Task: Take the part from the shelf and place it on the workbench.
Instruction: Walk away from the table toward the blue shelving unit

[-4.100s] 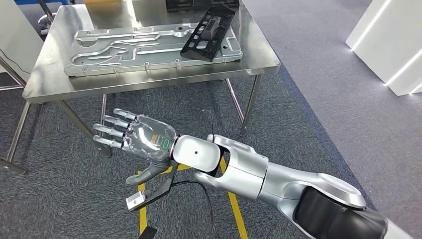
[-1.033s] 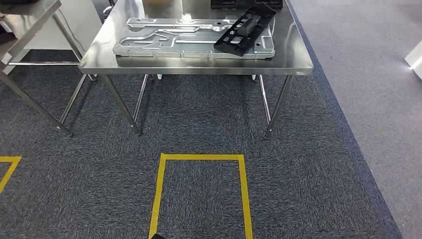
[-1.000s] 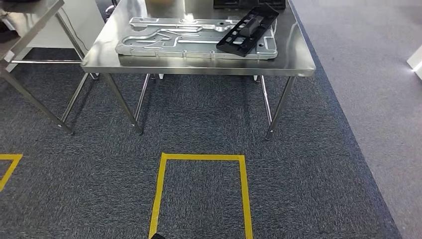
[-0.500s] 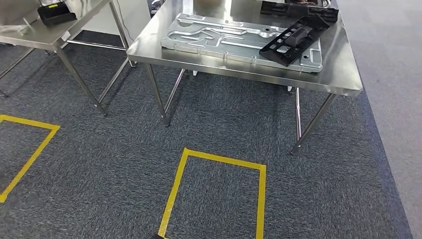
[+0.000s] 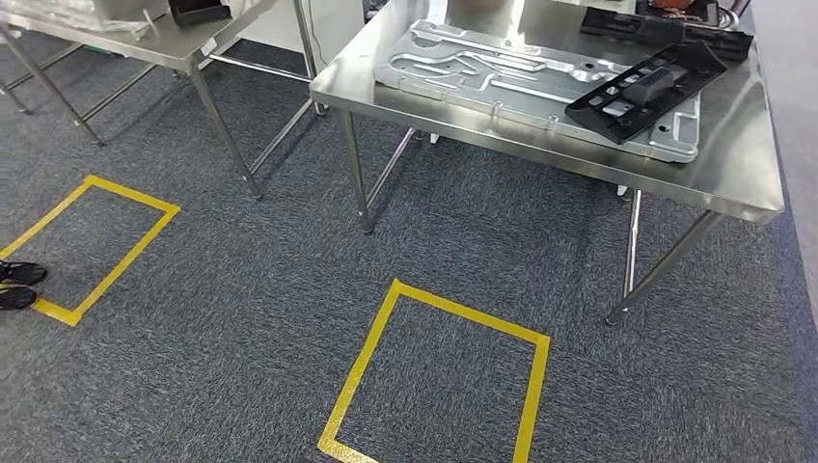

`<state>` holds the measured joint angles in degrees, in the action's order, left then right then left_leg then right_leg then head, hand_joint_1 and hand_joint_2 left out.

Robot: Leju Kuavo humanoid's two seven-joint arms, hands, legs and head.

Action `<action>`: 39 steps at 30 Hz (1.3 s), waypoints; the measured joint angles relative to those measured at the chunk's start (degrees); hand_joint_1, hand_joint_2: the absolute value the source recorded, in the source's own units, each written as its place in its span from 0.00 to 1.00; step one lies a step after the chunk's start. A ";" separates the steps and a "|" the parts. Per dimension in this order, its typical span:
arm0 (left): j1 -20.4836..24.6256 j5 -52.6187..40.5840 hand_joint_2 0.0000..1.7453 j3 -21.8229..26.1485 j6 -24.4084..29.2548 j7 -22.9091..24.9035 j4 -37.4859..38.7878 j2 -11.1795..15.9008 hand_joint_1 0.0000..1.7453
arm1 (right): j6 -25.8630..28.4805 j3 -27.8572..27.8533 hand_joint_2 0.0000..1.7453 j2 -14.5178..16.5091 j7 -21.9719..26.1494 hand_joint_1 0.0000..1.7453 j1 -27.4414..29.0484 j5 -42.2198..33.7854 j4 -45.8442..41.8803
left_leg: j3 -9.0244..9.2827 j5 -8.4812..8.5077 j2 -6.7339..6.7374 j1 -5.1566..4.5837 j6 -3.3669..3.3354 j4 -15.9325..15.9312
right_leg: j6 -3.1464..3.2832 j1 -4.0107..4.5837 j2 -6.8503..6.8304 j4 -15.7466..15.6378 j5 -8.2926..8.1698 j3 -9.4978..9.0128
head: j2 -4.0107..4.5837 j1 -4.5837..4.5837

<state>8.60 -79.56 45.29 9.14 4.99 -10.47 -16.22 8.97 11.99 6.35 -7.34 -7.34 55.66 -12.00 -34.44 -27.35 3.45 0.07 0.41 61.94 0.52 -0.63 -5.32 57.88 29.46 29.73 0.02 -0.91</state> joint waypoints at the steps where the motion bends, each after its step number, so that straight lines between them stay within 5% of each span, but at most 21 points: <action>1: 0.07 -0.01 0.00 0.00 0.00 0.01 0.00 0.00 0.00 | -0.03 0.03 0.00 0.01 -0.06 0.00 -0.02 0.01 0.00 | 1.23 0.53 1.10 -0.25 -0.41 -2.42 | -0.26 0.18 -0.55 0.03 0.14 -0.14 | 0.00 0.00; 2: 0.09 -0.02 0.00 0.00 0.00 0.03 0.00 0.01 0.00 | -0.07 0.05 0.00 0.01 -0.14 0.00 -0.04 0.04 0.00 | 1.58 0.50 1.61 -0.50 -0.75 -3.33 | -0.53 0.33 -1.09 0.02 0.24 -0.24 | 0.00 0.01; 4: -0.02 -0.02 0.00 0.01 -0.01 0.11 0.00 0.04 0.00 | -0.17 0.08 0.00 0.02 -0.31 0.00 -0.17 0.08 -0.01 | 1.46 0.74 0.23 -0.53 -1.33 -3.70 | -1.16 0.39 -2.14 -0.11 0.43 -0.53 | 0.00 0.00; 7: -0.01 0.01 0.00 0.02 -0.01 0.22 0.00 0.06 0.00 | -0.30 0.10 0.00 0.02 -0.46 0.00 -0.27 0.15 -0.03 | 1.82 1.41 -1.82 -0.08 -2.29 -4.60 | -2.13 -0.03 1.52 3.69 3.30 0.83 | 0.00 0.02; 9: 0.11 0.11 0.00 0.02 0.00 0.30 0.00 0.05 0.00 | -0.34 0.12 0.00 -0.04 -0.54 0.00 -0.15 0.19 -0.01 | 1.61 1.61 -3.27 -0.04 -2.64 -4.64 | -2.38 -0.19 4.43 11.44 6.96 4.68 | 0.00 0.02; 11: -0.05 0.24 0.00 0.03 0.00 0.37 0.00 0.09 0.00 | -0.36 0.12 0.00 -0.10 -0.53 0.00 -0.02 0.25 0.00 | 1.52 1.64 -4.95 -0.06 -2.72 -4.52 | -2.50 -0.22 5.03 16.31 7.73 7.47 | 0.00 0.02; 13: -0.21 0.38 0.00 0.05 -0.01 0.37 0.00 0.12 0.00 | -0.37 0.12 0.00 -0.12 -0.51 0.00 -0.04 0.36 0.00 | 1.62 1.59 -6.62 -0.05 -2.61 -4.27 | -2.43 -0.31 5.41 12.58 4.15 6.17 | 0.00 0.02; 15: -0.20 0.52 0.00 0.07 -0.09 0.36 0.00 0.11 0.00 | -0.42 0.12 0.00 -0.23 -0.51 0.00 0.05 0.47 0.03 | 1.47 1.44 -8.12 -0.07 -2.23 -3.79 | -2.16 -0.58 7.85 4.83 0.28 3.02 | 0.00 0.02; 17: -0.18 0.53 0.00 0.09 -0.42 0.34 0.00 0.21 0.00 | -0.48 0.12 0.00 -0.37 -0.45 0.00 0.20 0.51 0.10 | 0.89 1.53 -9.45 0.02 -1.48 -3.48 | -1.75 -0.65 10.13 0.98 -0.82 1.62 | 0.00 0.02; 19: -0.48 0.38 0.00 0.10 -1.70 -0.48 -0.01 1.13 0.00 | -0.40 0.12 0.00 -0.40 -0.23 0.00 0.16 0.51 0.13 | 0.49 1.87 -10.77 0.18 -0.57 -3.70 | -1.15 -0.57 9.73 0.60 -0.83 1.51 | 0.00 0.02; 20: -0.84 0.32 0.00 0.10 -2.68 -1.29 -0.01 1.92 0.00 | -0.34 0.12 0.00 -0.40 -0.08 0.00 0.11 0.51 0.12 | 0.44 1.80 -10.70 0.20 -0.25 -3.67 | -0.75 -0.65 9.04 0.25 -1.00 1.30 | 0.00 0.02; 22: -1.57 0.33 0.00 0.10 -4.48 -2.93 -0.01 3.82 0.00 | -0.23 0.12 0.00 -0.45 0.21 0.00 0.19 0.51 0.11 | -0.85 -0.07 -8.27 0.08 0.31 -0.85 | 0.05 -0.87 7.49 -0.56 -1.38 0.85 | 0.00 0.01; 25: -2.04 0.52 0.00 0.13 -5.46 -3.87 0.00 5.81 0.00 | -0.18 0.09 0.00 -0.63 0.30 0.00 0.56 0.51 0.13 | -6.29 -5.40 -4.34 0.31 0.93 10.48 | 0.48 -0.61 4.79 -0.81 -1.36 0.73 | 0.00 -0.01; 27: -2.27 0.62 0.00 0.19 -5.52 -3.98 0.00 6.66 0.00 | -0.19 0.08 0.00 -0.75 0.30 0.00 0.63 0.51 0.13 | -7.33 -5.36 -3.82 0.44 1.13 12.79 | 0.45 -0.54 3.03 -0.80 -1.22 0.64 | 0.00 -0.01; 31: -2.38 0.72 0.00 0.31 -5.49 -3.81 0.00 7.27 0.00 | -0.20 0.06 0.00 -0.81 0.30 0.00 0.62 0.45 0.14 | 0.78 0.70 -0.71 0.15 0.32 -1.80 | -0.29 -0.22 0.45 -0.75 -0.61 -0.07 | 0.00 0.01; 33: -2.42 0.72 0.00 0.33 -5.50 -3.60 0.00 7.30 0.00 | -0.21 0.02 0.00 -0.84 0.30 0.00 0.60 0.35 0.14 | 1.95 1.03 -0.12 -0.15 -0.34 -4.41 | -0.90 0.12 -0.47 -0.76 -0.36 -0.32 | 0.00 0.01; 35: -2.62 0.59 0.00 0.33 -5.61 -3.22 0.00 7.29 0.00 | -0.25 -0.01 0.00 -0.86 0.28 0.00 0.55 0.24 0.13 | 1.85 1.27 -1.34 -0.05 -1.02 -4.67 | -1.55 0.02 -0.88 -0.73 -0.10 -0.68 | 0.00 0.01; 37: -2.72 0.34 0.00 0.34 -5.83 -2.86 0.00 7.33 0.00 | -0.29 -0.04 0.00 -0.86 0.26 0.00 0.60 0.12 0.14 | 2.05 1.64 -2.40 0.19 -1.74 -5.13 | -2.04 -0.19 1.26 1.81 1.89 0.22 | 0.00 0.02; 39: -2.63 0.19 0.00 0.36 -5.96 -2.66 0.00 7.42 0.00 | -0.32 -0.11 0.00 -0.90 0.28 0.00 0.81 -0.01 0.15 | 2.01 1.86 -3.43 0.23 -2.17 -5.25 | -2.16 -0.25 4.10 9.06 5.87 3.66 | 0.00 0.03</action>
<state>5.98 -79.37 45.65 3.18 2.33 -10.47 -8.80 8.66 11.88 5.46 -7.05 -6.53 55.65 -11.85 -32.43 -25.49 0.02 0.31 -1.77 56.68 -1.64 -0.88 -1.22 66.93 35.33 33.39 0.02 -0.89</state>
